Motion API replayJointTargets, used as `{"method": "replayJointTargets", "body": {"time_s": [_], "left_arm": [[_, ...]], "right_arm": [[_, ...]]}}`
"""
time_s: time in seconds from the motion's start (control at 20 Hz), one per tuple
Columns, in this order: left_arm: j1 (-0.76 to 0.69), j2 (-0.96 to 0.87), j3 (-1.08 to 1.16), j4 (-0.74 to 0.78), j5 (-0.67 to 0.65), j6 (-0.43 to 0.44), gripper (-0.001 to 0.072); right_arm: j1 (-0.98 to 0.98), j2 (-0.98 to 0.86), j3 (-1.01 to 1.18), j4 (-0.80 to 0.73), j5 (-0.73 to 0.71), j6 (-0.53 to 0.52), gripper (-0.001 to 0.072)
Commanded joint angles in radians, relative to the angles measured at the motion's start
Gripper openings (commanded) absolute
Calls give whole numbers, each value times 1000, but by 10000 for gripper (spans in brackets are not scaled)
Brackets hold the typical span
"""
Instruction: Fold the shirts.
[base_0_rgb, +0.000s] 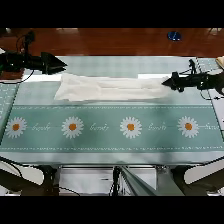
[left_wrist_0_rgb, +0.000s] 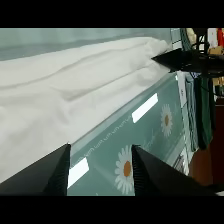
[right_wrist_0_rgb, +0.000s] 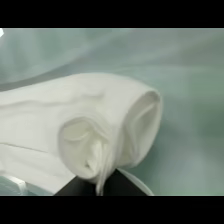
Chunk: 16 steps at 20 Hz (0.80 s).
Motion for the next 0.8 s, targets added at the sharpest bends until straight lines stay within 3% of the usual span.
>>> {"method": "replayJointTargets", "body": {"time_s": [0.0, 0.05, 0.1, 0.35, 0.55, 0.75], "left_arm": [[-52, 0, 1, -1, -11, -54, 288], [-87, -1, 1, -1, -11, -65, 92], [-127, 0, 1, -1, -10, -68, 27], [-382, -9, 1, 0, 89, -87, 27], [-557, -43, -6, 0, 241, -179, 26], [-682, -116, -6, 0, 269, -255, 26]], "right_arm": [[3, 117, 23, -3, 43, -2, 25], [3, 160, 23, -45, 54, 24, 25], [3, 195, 23, -79, 71, 44, 25], [3, 340, 23, -187, 169, 89, 25], [3, 434, 23, -249, 211, 115, 25], [3, 495, 23, -263, 262, 119, 25]]}}
